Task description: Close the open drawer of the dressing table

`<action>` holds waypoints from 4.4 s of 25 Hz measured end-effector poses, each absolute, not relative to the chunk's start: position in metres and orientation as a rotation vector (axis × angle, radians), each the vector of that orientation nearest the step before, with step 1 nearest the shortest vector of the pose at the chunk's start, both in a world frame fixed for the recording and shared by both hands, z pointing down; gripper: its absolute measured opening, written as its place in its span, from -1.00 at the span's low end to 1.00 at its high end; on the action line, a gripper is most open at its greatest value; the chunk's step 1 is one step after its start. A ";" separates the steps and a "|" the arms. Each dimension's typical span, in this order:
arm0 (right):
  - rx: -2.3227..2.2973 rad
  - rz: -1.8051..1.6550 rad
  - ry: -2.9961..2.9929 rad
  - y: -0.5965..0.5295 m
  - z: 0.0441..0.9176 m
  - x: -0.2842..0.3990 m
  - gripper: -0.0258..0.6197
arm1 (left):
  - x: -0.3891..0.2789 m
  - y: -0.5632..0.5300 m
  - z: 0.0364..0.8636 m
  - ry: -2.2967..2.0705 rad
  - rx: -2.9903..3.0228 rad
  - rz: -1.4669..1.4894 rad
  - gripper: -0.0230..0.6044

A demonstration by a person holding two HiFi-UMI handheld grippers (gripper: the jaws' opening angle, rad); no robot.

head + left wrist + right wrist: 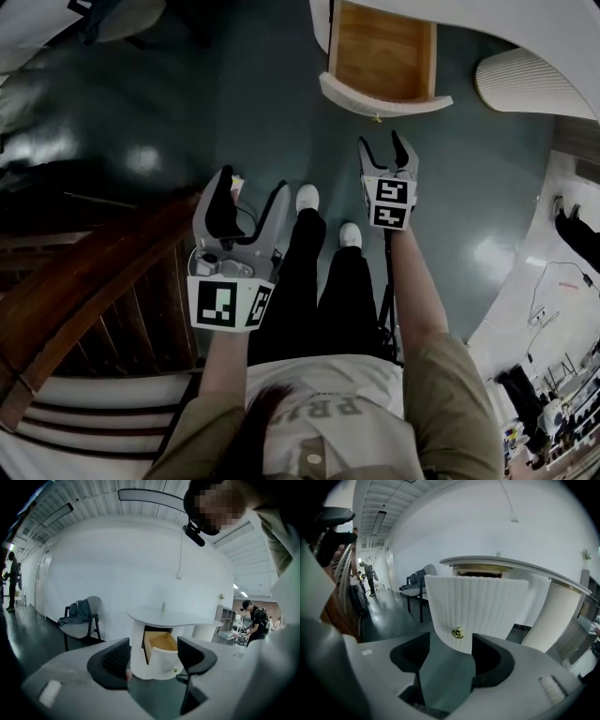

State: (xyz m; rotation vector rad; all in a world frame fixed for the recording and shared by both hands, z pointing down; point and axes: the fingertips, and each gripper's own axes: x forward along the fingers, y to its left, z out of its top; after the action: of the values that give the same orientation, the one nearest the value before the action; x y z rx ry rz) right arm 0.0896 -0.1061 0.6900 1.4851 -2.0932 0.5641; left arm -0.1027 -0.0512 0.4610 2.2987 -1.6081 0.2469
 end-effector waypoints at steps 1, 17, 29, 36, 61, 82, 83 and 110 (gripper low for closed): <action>1.490 0.571 -2.083 -0.109 0.694 0.090 -0.04 | -0.103 -0.054 0.463 -1.605 2.298 0.250 0.13; 1.493 0.612 -2.028 -0.129 0.729 0.082 -0.15 | -0.103 -0.088 0.498 -1.567 2.278 0.284 0.13; 1.552 0.633 -1.978 -0.140 0.735 0.090 -0.52 | -0.108 -0.111 0.514 -1.549 2.262 0.316 0.13; 1.561 0.670 -1.984 -0.141 0.737 0.091 -0.58 | -0.107 -0.123 0.518 -1.512 2.285 0.326 0.13; 1.565 0.712 -1.963 -0.149 0.741 0.094 -0.59 | -0.110 -0.128 0.527 -1.465 2.331 0.331 0.13; 1.584 0.709 -1.937 -0.172 0.738 0.095 -0.59 | -0.111 -0.148 0.532 -1.461 2.380 0.369 0.13; 1.586 0.711 -1.937 -0.173 0.739 0.095 -0.59 | -0.112 -0.149 0.532 -1.463 2.381 0.369 0.13; 1.581 0.710 -1.961 -0.217 0.735 0.097 -0.59 | -0.115 -0.169 0.540 -1.520 2.311 0.372 0.13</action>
State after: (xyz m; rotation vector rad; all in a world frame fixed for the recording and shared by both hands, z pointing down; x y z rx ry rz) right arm 0.0971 -0.2167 0.7352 1.5812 -1.9610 0.7101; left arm -0.1155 -0.1688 0.5399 2.3113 -1.5196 0.3723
